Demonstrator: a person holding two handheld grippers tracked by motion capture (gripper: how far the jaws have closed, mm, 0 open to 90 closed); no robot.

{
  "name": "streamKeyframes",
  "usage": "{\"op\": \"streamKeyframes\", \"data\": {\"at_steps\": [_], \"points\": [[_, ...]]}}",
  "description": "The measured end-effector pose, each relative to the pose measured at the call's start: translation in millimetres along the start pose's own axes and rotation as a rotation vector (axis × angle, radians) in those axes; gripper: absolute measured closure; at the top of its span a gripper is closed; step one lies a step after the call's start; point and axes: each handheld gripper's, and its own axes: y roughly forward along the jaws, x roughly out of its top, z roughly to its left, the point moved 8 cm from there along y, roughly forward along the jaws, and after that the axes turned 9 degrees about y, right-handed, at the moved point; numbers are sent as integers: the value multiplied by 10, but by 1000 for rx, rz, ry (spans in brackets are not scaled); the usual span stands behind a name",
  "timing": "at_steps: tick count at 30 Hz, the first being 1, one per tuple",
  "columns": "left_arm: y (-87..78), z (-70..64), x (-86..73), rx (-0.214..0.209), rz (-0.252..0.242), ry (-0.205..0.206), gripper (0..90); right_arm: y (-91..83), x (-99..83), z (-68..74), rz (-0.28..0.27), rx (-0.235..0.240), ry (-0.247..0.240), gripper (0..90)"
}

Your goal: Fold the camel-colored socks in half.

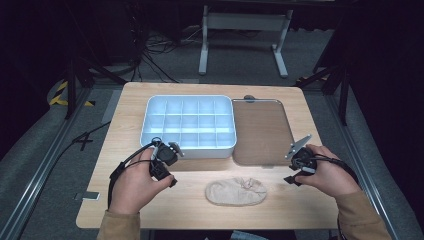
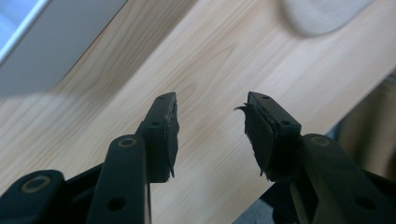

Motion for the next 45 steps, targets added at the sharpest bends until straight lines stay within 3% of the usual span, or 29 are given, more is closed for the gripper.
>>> {"op": "streamKeyframes", "data": {"at_steps": [2,7,8,9,12,17,19,23,24,27,30,32,36,40,45], "points": [[-42,-60,70,10,-14,8,544,-35,40,1,-45,8,-12,540],[-68,-58,99,19,-49,-18,528,-26,71,29,-62,22,-9,557],[-84,-68,111,49,-72,14,528,-23,74,37,-61,26,-9,557],[-109,-126,145,43,-108,47,583,-6,83,45,-65,23,-11,556],[-190,-313,271,-34,-207,109,607,0,82,96,-71,39,-14,552],[-105,-414,390,-78,-206,74,608,-51,90,132,-99,40,-28,542],[-54,-443,427,-99,-200,66,631,-55,113,118,-114,19,-42,528],[11,-442,511,-97,-211,35,631,-46,126,112,-124,12,-50,529],[34,-448,539,-97,-217,57,620,-43,123,120,-125,17,-48,531],[113,-502,555,-82,-168,128,650,-26,92,124,-118,23,-50,532],[187,-500,610,-57,-163,106,650,-21,77,120,-121,4,-63,532],[235,-503,628,-82,-167,82,638,-27,79,140,-125,6,-65,532],[339,-449,693,-121,-206,-12,632,-7,97,178,-131,8,-79,531],[458,-437,722,-149,-192,-23,621,33,73,193,-119,15,-74,521],[680,-385,685,-160,-142,-77,636,62,73,189,-126,13,-74,498]]}}
